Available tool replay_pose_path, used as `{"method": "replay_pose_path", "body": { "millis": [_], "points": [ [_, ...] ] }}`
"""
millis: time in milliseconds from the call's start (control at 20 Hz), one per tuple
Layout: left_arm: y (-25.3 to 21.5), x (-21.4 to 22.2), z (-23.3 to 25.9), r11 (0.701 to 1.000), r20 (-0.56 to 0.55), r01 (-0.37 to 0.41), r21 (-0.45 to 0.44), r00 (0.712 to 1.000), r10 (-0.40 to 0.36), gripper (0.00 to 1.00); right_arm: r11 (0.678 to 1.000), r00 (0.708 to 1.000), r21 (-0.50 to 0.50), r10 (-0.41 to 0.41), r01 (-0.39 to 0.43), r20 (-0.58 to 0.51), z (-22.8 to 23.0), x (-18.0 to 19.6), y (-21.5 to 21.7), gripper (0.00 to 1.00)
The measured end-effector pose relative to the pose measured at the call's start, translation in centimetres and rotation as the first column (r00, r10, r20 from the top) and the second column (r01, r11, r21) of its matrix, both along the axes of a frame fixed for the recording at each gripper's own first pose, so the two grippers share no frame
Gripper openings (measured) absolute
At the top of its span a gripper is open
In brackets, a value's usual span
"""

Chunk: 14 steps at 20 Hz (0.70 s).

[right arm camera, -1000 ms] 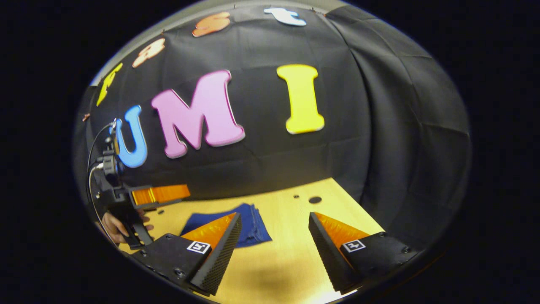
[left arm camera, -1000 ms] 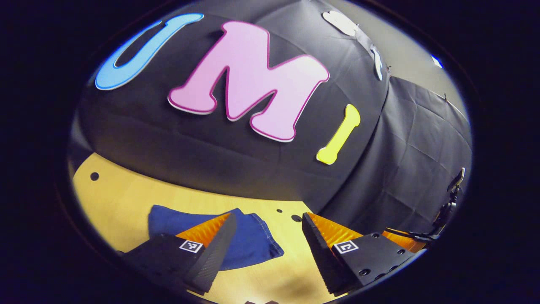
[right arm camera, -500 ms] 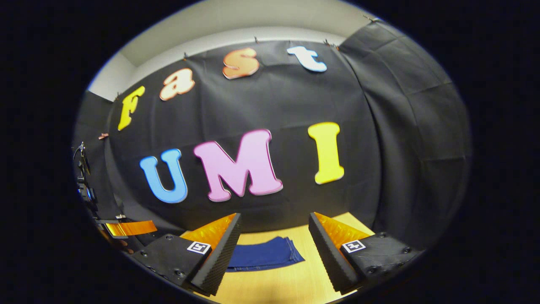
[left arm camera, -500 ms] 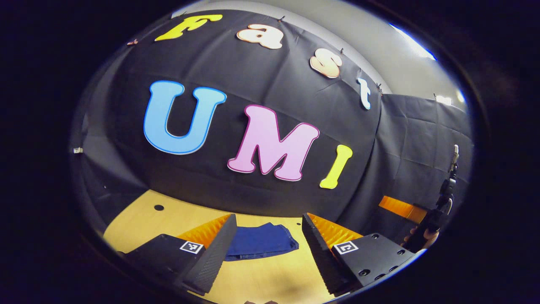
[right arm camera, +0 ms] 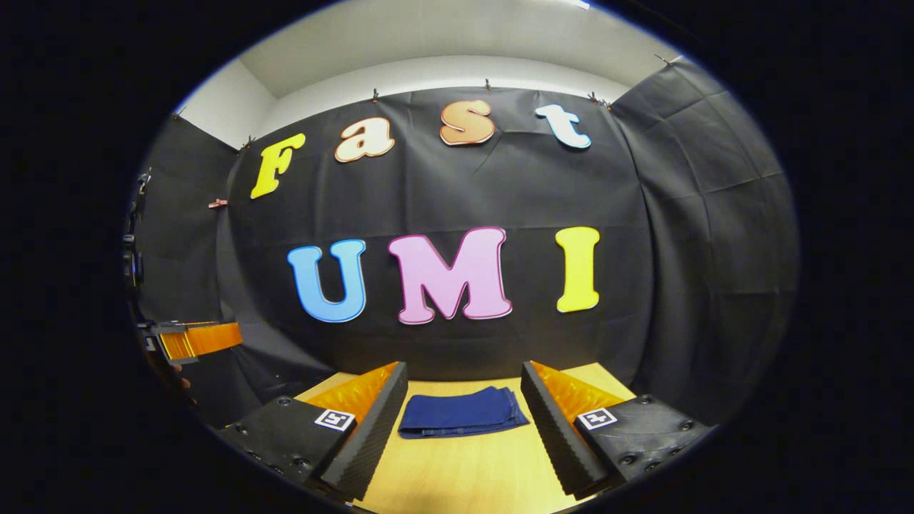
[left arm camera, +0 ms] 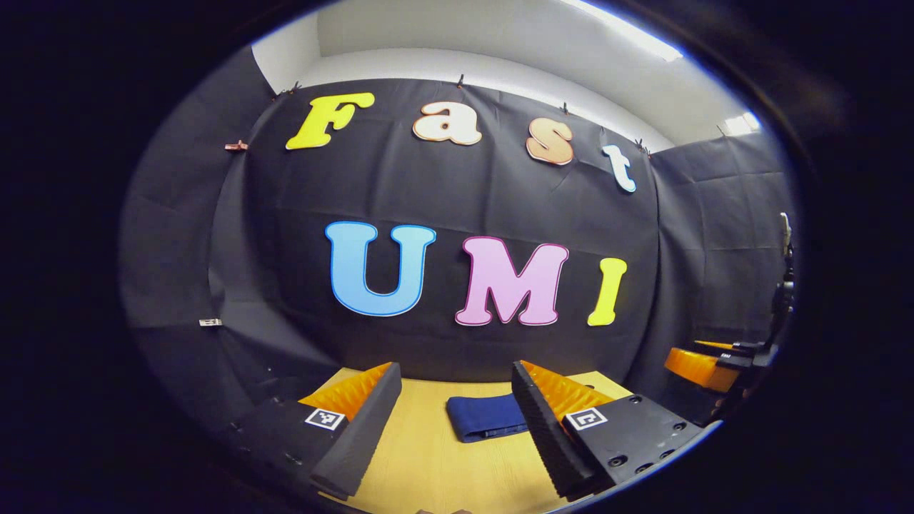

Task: Grasp the waist and the cuffs of the jeans and fold them to make the two legs overlap; first hold the waist and fold one-third of the jeans toward the cuffs, then hold the cuffs and fold the remaining one-third in the same direction to finish folding.

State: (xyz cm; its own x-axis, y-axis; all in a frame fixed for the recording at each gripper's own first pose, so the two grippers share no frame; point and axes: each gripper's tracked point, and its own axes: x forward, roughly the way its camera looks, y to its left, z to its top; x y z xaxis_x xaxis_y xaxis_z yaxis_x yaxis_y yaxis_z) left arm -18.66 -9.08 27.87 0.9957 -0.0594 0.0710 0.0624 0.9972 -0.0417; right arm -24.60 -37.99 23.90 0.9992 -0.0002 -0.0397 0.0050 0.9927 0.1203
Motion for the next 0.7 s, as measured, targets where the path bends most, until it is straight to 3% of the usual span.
{"method": "replay_pose_path", "body": {
  "millis": [300, 700],
  "points": [
    [-1.8, -0.9, -2.4, 0.998, -0.057, 0.062, 0.0, 0.996, -0.061, 0.96, 0.996, 0.996, -0.036, 0.083, -0.085, -0.044, -1.2, -1.9, 3.4, 0.97],
    [1.3, -0.7, -2.2, 1.0, -0.058, -0.006, 0.029, 0.998, 0.007, 0.96, 0.993, 0.996, -0.073, 0.087, -0.089, -0.035, -0.6, -2.2, 3.3, 0.97]
  ]
}}
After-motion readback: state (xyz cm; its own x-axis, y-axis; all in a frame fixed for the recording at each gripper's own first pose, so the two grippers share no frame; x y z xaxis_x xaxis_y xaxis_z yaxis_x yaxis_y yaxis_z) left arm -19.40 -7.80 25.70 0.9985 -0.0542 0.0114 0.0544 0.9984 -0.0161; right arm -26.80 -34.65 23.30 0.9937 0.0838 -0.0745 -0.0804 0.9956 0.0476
